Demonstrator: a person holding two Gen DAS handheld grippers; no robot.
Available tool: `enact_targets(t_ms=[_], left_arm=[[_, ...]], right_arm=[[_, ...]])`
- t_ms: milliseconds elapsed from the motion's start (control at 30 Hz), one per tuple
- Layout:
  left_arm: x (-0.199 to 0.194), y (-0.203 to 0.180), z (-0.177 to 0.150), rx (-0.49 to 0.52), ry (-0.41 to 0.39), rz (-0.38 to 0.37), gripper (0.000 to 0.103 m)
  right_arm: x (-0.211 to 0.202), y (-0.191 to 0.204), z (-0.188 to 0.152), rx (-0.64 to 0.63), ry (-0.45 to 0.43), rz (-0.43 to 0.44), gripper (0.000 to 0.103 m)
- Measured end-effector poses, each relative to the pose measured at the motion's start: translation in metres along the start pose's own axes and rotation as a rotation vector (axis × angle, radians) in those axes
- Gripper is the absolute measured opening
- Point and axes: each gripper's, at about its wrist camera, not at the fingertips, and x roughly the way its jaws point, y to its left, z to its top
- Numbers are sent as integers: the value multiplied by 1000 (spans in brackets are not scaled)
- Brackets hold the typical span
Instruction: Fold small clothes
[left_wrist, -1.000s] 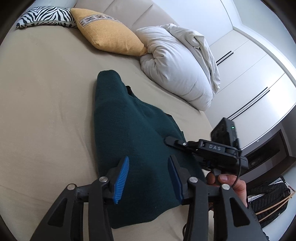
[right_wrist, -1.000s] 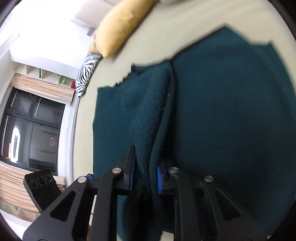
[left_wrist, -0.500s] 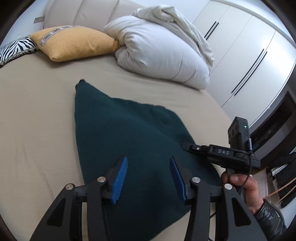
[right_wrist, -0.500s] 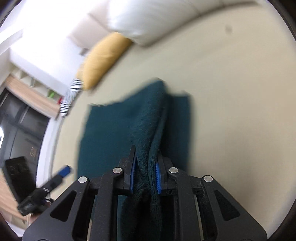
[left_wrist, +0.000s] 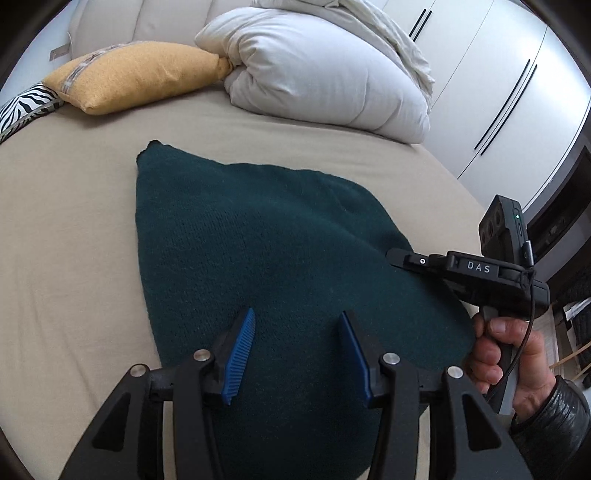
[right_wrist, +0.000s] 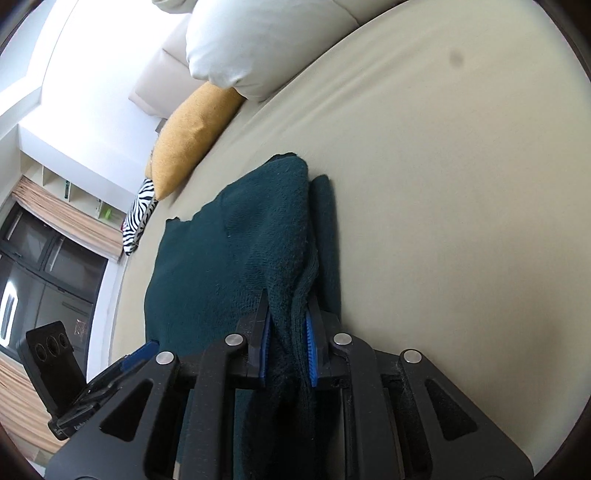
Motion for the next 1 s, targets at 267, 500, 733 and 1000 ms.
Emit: enact_targets(t_ms=[267,500,733,1000], left_arm=[[-22,-3,1,-25,-22,14,50],[-7,-8,30,34,-29,96,50],[32,-5,28,114,95,159,50],[32,-12,27,156,106,205,51]], right_arm=[[-28,2,-6,44,-17,-80,28],[-64,63,-40,-139,-29,35,28],[-28,7,-65,-74,34,54,0],[-71,25,-61,-163,46,-76,8]])
